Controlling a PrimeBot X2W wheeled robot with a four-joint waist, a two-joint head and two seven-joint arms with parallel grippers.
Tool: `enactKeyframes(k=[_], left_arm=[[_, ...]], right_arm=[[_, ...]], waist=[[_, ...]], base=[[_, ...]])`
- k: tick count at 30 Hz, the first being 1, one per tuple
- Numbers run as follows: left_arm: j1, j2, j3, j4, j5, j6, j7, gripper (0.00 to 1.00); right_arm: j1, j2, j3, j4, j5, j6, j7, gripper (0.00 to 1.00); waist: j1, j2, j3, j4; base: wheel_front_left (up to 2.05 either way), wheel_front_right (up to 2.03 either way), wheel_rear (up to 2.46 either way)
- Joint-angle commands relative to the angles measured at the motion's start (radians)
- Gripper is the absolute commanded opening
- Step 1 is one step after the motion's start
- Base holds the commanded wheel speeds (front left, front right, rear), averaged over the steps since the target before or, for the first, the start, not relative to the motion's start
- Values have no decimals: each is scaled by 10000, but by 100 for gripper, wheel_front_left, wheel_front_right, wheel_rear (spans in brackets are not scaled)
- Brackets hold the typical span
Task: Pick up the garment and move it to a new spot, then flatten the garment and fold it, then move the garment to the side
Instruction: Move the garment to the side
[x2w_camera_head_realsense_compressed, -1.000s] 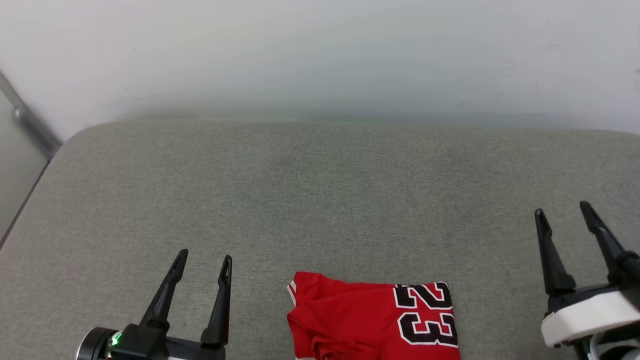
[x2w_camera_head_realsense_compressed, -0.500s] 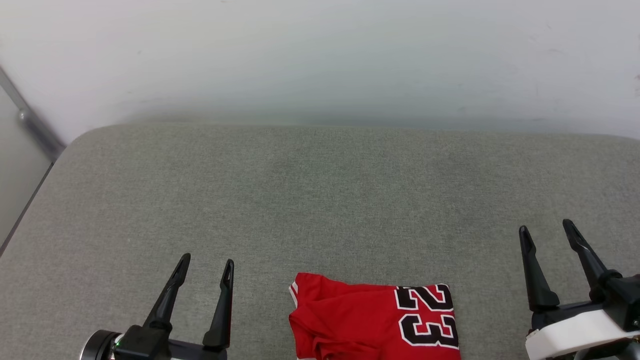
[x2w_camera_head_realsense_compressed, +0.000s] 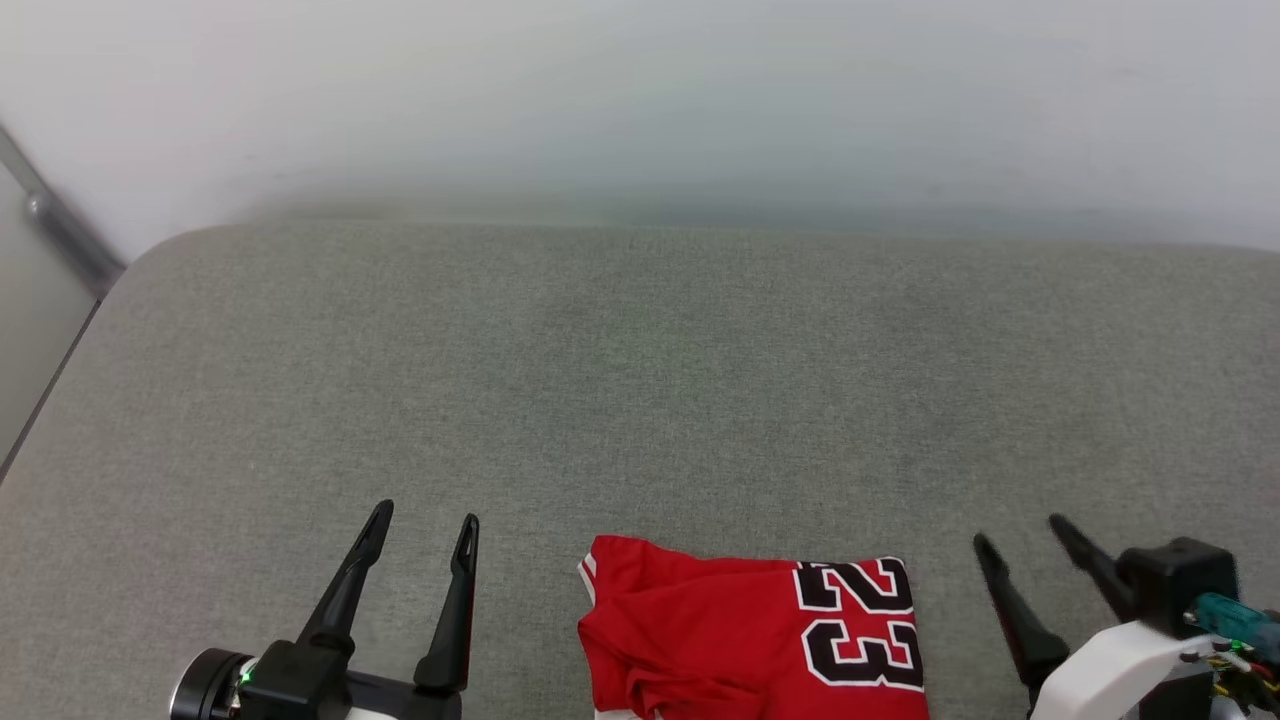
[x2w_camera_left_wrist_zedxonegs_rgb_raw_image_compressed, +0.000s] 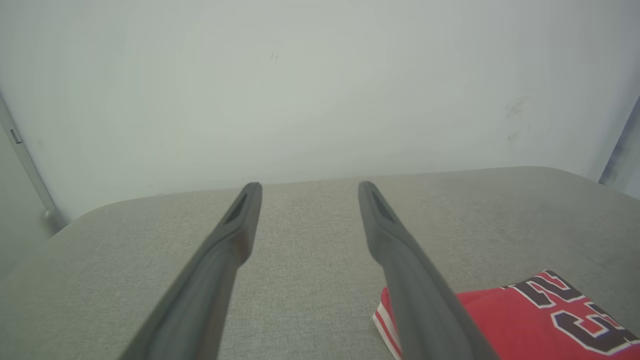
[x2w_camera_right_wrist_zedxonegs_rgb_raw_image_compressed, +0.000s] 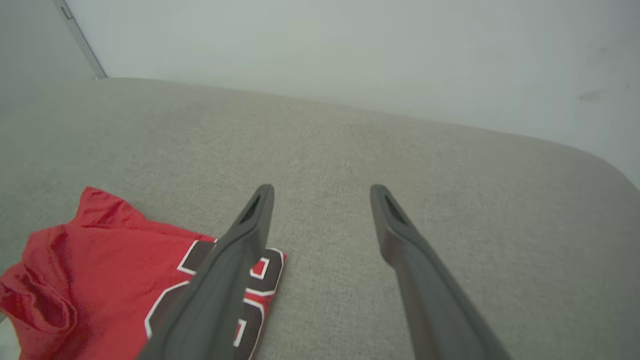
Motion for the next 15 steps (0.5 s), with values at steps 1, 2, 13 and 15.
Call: enactKeyframes(k=[1, 2, 13, 15], left_arm=[[-119, 48, 22, 29, -45, -14, -21, 100], [-160, 41, 35, 72, -64, -14, -21, 100], [-614, -56, -92, -1, -99, -14, -21, 100], [-719, -42, -135, -35, -135, -14, -21, 100]], right_arm=[[136, -170, 162, -59, 173, -4, 389, 100], [151, -276, 249, -162, 383, -4, 962, 100], [-9, 43, 196, -480, 1473, -4, 6492, 100], [-51, 143, 173, -317, 1356, -4, 7029, 100]], waist=[[1, -1, 69, 47], [1, -1, 116, 70], [1, -1, 750, 665], [1, -1, 873, 837]], base=[[0, 0, 0], [0, 0, 0], [0, 0, 0], [0, 0, 0]])
